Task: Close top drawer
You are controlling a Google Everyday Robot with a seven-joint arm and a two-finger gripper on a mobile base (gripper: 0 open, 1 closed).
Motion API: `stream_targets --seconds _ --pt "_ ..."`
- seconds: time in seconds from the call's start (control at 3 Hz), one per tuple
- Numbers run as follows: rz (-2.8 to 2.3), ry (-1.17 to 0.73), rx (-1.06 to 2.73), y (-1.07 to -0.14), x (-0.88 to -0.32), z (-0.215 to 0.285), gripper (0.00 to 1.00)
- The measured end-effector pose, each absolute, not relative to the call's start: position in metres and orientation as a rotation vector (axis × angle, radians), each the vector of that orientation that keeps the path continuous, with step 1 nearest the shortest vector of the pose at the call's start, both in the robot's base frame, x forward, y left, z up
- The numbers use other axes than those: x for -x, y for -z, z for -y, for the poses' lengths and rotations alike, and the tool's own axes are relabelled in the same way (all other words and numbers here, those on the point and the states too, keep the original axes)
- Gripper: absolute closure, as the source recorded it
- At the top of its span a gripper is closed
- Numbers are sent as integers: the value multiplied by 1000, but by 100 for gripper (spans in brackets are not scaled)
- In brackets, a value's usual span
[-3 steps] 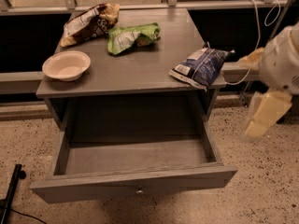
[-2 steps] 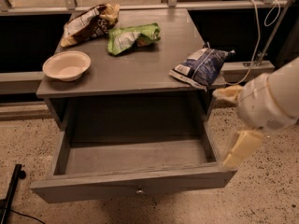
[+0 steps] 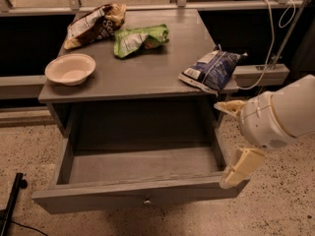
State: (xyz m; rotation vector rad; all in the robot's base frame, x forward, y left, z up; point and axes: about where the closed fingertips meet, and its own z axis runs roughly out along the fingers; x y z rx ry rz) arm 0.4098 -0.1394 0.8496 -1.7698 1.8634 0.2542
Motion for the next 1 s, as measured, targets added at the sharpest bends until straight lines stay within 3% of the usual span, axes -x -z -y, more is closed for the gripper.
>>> stream_targets --seconds 0.33,1.0 --pt "-1778 -331 1815 -816 -411 134 0" --pt "-1511 -481 1885 -733 -394 121 42"
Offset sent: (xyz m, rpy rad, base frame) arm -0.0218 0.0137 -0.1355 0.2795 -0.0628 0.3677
